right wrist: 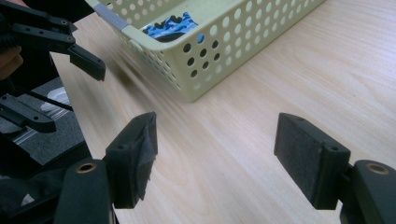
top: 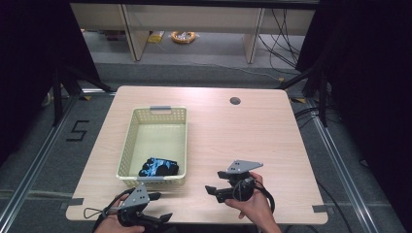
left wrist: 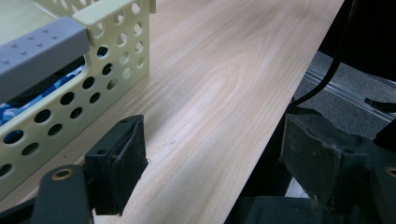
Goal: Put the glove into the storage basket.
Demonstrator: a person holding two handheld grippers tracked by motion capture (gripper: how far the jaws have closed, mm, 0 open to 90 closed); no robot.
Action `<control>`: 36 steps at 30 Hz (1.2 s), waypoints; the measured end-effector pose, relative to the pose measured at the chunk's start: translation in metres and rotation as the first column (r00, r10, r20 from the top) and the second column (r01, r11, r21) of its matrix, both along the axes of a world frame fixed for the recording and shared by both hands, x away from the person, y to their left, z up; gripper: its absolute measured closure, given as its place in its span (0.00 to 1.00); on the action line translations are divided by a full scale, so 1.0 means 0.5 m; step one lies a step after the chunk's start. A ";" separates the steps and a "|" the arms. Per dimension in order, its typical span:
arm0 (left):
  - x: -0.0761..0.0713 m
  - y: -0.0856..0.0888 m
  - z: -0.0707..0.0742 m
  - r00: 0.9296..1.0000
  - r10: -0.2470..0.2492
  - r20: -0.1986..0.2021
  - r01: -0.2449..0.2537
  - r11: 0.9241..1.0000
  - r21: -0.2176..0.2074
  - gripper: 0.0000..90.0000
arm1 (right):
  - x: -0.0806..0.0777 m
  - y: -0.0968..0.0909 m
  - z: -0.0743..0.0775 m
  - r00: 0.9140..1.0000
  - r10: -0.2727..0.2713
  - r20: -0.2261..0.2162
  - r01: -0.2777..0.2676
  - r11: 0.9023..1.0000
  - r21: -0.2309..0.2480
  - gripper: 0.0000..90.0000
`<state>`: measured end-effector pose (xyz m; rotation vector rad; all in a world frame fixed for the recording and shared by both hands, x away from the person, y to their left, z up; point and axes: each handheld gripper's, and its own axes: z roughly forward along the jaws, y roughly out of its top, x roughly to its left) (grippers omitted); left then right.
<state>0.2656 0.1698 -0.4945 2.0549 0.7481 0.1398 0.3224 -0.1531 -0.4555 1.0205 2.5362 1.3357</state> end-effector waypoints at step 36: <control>-0.012 -0.019 -0.022 0.999 -0.047 0.014 0.046 0.995 0.094 0.20 | -0.074 -0.053 -0.068 0.999 -0.042 -0.024 0.040 0.997 -0.065 0.23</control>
